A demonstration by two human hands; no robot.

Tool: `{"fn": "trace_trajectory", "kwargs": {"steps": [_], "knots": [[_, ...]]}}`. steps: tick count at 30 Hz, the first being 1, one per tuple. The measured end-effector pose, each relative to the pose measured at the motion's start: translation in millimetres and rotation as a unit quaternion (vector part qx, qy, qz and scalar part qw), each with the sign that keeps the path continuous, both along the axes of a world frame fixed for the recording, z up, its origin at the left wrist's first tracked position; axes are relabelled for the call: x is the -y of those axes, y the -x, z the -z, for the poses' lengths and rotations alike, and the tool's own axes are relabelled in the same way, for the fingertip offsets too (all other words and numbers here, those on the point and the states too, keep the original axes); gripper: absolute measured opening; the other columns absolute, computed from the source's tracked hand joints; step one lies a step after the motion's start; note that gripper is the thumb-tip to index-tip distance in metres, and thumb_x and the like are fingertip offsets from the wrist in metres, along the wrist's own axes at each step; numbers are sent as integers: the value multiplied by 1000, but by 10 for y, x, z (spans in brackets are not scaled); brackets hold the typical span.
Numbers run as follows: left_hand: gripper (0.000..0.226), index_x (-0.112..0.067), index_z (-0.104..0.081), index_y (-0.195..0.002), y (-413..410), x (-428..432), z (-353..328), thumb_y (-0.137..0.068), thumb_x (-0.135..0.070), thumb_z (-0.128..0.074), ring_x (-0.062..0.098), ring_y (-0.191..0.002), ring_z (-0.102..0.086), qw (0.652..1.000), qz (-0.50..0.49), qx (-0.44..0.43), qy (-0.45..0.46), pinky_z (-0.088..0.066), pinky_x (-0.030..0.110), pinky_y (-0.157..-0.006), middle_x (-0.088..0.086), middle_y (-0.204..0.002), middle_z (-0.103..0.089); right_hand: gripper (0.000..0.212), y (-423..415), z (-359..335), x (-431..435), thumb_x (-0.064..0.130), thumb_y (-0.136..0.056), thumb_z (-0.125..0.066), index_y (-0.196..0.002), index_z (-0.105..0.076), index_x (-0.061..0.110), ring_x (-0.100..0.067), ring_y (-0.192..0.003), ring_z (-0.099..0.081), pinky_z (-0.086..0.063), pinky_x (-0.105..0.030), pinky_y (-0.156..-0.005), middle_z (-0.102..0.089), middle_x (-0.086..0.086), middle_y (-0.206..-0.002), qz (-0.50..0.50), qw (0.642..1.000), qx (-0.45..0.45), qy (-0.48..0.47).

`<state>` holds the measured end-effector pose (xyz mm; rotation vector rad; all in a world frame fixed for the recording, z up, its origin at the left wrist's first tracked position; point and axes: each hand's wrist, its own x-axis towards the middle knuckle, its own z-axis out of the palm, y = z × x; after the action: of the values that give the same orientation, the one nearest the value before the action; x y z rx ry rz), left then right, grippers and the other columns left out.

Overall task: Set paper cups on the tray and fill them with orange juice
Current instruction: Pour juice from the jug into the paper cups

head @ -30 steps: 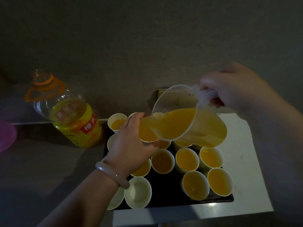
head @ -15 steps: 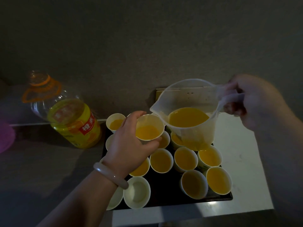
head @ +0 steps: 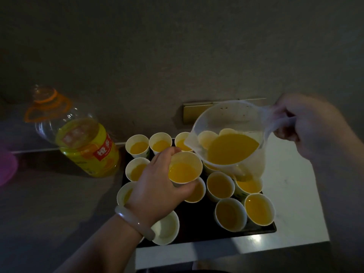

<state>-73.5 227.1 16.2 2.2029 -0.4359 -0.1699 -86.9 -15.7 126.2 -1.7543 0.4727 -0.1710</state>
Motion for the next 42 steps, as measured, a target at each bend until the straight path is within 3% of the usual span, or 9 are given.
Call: {"fn": "trace_trajectory", "kwargs": {"steps": [2, 5, 9, 15, 20, 24, 30, 36, 42], "knots": [[76, -37, -36, -134, 10, 14, -8, -71, -49, -76, -11, -100, -48, 1000, 2, -6, -4, -38, 1, -69, -20, -124, -49, 44, 15, -42, -70, 12, -73, -53, -30, -47, 14, -5, -28, -31, -24, -10, -33, -36, 7, -32, -40, 999, 5, -5], [78, -37, -32, -138, 28, 21, -15, -73, -47, -75, -6, -106, -45, 1000, 1, -12, -12, -34, 4, -72, -18, -130, -46, 38, 33, -89, -136, 9, -70, -55, -35, -42, 11, -9, -33, -28, -22, -13, -35, -32, 4, -35, -86, 995, 7, 59], [80, -36, -32, -140, 53, 25, -27, -74, -42, -76, -2, -109, -43, 1000, -6, -16, -14, -33, 3, -72, -15, -134, -44, 32, 67, -180, -226, 22, -63, -54, -35, -42, 13, -14, -41, -27, -23, -22, -40, -29, 4, -37, -141, 976, -5, 167], [81, -35, -30, -142, 81, 25, -38, -74, -39, -75, -4, -107, -40, 1000, -9, -18, -16, -32, 2, -71, -15, -137, -42, 30, 55, -259, -330, 35, -58, -52, -41, -41, 13, -18, -48, -29, -25, -32, -49, -30, -2, -45, -140, 947, -16, 290], [80, -34, -32, -140, 71, 39, -51, -71, -42, -71, -2, -106, -44, 999, -4, -32, -11, -33, 3, -71, -14, -134, -45, 34, 47, -280, -359, 28, -68, -59, -44, -41, 14, -19, -51, -27, -23, -33, -50, -29, -5, -51, -143, 938, -26, 315], [82, -35, -33, -140, 72, 47, -22, -66, -44, -68, 0, -110, -44, 999, -8, -33, -12, -34, 11, -79, -12, -135, -45, 35, 39, -276, -386, 36, -62, -57, -48, -42, 8, -18, -51, -25, -23, -35, -51, -28, -6, -53, -150, 927, -31, 342], [84, -36, -29, -142, 47, 52, -5, -71, -39, -73, -5, -111, -35, 999, -10, -28, -20, -28, 8, -80, -13, -140, -40, 40, 20, -292, -385, 28, -72, -60, -55, -42, -4, -18, -51, -25, -21, -35, -51, -29, -6, -55, -154, 924, -36, 347], [82, -35, -31, -141, 32, 58, 0, -70, -42, -73, -4, -111, -39, 1000, -11, -15, -15, -30, 2, -74, -13, -138, -43, 34, 7, -287, -371, 25, -69, -58, -49, -42, 3, -18, -52, -26, -22, -34, -51, -28, -6, -53, -148, 935, -30, 321], [80, -34, -34, -138, 35, 45, -1, -72, -44, -77, -5, -103, -47, 1000, -15, 4, -1, -37, 4, -72, -17, -128, -47, 37, -5, -154, -184, 15, -69, -56, -35, -43, 14, -13, -37, -26, -21, -19, -39, -31, 4, -36, -107, 981, -4, 160]]}}
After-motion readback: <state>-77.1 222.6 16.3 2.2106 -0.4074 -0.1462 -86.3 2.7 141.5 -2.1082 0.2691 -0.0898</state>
